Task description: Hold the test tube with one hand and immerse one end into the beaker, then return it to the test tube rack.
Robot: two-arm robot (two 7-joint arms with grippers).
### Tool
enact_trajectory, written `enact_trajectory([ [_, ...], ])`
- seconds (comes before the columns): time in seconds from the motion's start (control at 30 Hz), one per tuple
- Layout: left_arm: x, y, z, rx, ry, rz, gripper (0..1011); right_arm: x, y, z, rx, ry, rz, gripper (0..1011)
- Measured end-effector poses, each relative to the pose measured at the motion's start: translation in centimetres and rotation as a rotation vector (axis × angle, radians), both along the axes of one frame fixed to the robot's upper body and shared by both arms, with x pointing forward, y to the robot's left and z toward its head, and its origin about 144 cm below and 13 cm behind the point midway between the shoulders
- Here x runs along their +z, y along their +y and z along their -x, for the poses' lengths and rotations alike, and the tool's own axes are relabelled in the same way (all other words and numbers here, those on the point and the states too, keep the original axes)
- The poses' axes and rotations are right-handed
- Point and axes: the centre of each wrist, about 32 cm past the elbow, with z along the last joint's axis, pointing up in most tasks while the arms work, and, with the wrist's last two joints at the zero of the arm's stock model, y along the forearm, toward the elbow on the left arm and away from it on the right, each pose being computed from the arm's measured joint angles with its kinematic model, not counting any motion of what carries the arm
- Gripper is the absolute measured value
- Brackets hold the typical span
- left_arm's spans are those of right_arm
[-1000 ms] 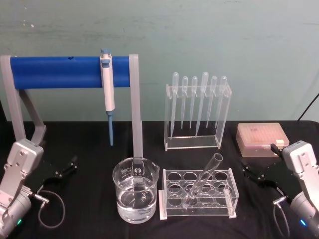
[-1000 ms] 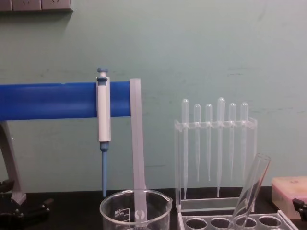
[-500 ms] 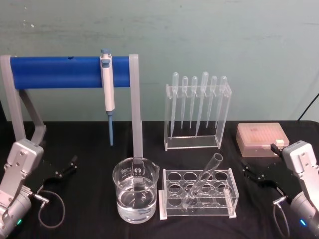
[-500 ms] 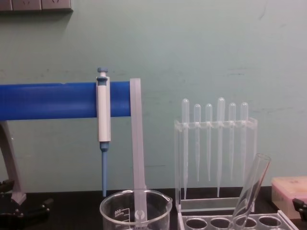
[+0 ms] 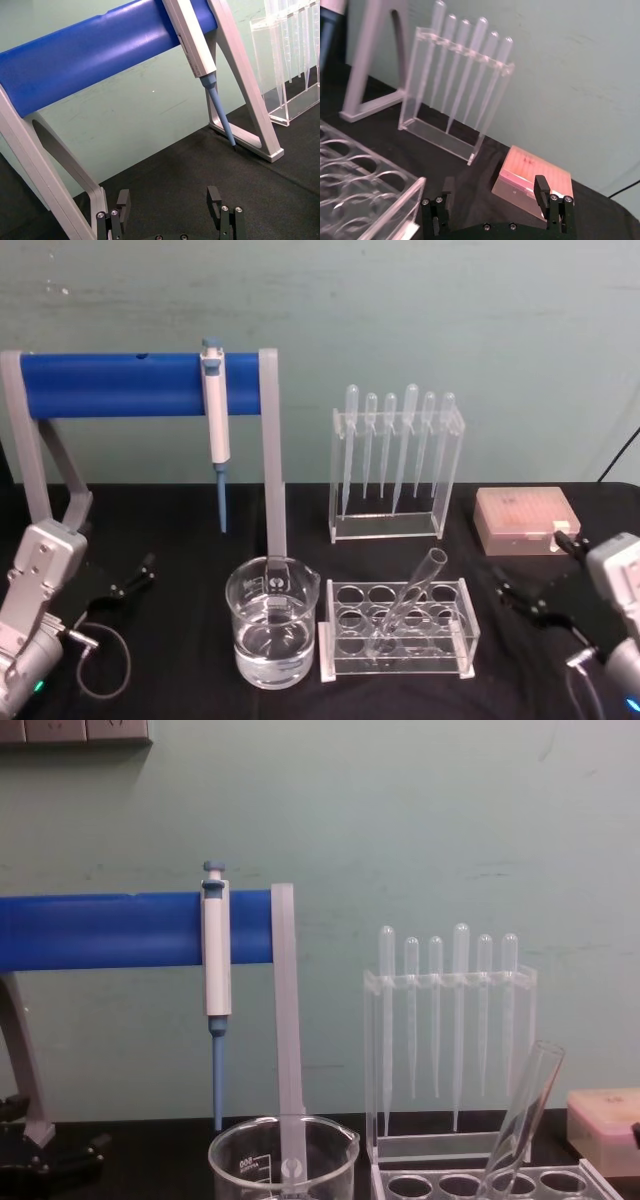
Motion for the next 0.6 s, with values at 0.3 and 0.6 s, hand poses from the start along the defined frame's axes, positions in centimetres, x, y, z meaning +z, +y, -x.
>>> enact_trajectory([
  [0.3,0.0,0.0,0.0,0.0,0.0,0.0,1000,2.7,-0.2,3.5,0.172,0.088,-0.041,1003],
  [0.6,0.0,0.0,0.0,0.0,0.0,0.0,1000,0.0,2.6,3.5,0.325,0.104,-0.192,1003],
])
